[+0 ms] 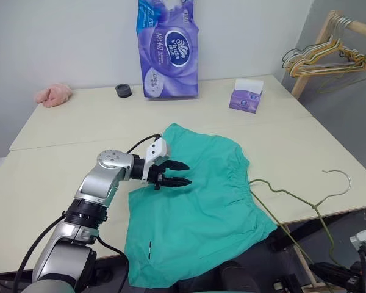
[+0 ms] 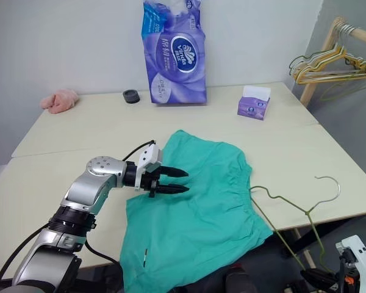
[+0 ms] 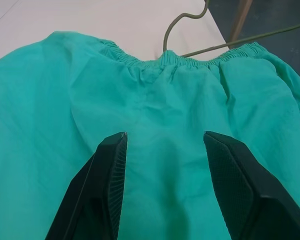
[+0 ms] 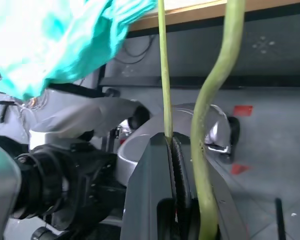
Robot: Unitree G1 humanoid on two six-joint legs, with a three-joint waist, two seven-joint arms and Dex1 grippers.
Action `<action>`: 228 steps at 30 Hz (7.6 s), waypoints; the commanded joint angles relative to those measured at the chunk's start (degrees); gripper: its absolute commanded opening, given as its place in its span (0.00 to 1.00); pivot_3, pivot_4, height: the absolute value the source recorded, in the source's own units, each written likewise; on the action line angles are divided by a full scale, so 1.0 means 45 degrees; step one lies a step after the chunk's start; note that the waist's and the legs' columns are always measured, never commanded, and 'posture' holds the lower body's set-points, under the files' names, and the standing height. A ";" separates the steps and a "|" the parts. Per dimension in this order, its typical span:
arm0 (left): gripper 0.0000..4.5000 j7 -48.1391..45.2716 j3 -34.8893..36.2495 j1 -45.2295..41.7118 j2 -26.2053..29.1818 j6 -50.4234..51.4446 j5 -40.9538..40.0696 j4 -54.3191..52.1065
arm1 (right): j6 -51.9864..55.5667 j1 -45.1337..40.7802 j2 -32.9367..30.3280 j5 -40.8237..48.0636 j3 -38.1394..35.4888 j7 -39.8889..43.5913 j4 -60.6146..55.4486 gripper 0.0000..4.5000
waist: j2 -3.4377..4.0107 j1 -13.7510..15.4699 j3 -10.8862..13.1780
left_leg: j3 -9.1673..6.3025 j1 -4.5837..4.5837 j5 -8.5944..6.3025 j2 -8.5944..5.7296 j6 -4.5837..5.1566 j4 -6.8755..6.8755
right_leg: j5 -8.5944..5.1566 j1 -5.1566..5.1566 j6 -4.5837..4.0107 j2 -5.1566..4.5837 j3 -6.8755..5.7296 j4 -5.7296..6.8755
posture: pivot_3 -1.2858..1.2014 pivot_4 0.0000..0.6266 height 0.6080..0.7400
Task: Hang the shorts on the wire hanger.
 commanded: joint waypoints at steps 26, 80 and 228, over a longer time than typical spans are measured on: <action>0.57 0.0538 0.0311 0.0008 -0.0234 -0.1247 0.0124 0.0704 | 0.0463 -0.2461 -0.2094 0.1630 0.2406 -0.1024 0.2689 0.00 | -0.0032 0.0037 -0.0005 | 0.0005 -0.0002 -0.0001 0.0001 0.0000 0.0003 | 0.0000 0.0002 0.0000 0.0003 0.0007 -0.0004 | 0.43 0.11 1.00; 1.00 0.0112 0.0920 -0.4161 -0.1125 -0.1197 -0.0444 0.2592 | -0.0539 -1.0920 -0.1578 0.0957 0.7516 -0.3052 0.3391 0.00 | -0.0021 -0.0005 -0.0010 | -0.0012 -0.0024 -0.0001 -0.0003 0.0001 0.0007 | 0.0005 -0.0015 0.0002 0.0007 -0.0007 0.0004 | 0.43 0.11 1.00; 0.00 -0.2488 -0.1472 -0.2802 0.0937 -0.3743 0.2533 0.3787 | -0.3883 -1.2837 -0.4931 -0.1566 0.7904 -0.3120 0.0509 0.01 | -0.0019 -0.0376 -0.0009 | -0.0025 -0.0222 -0.0018 -0.0004 0.0028 0.0165 | 0.0038 -0.0227 -0.0051 0.0005 -0.0005 0.0177 | 0.42 0.13 1.00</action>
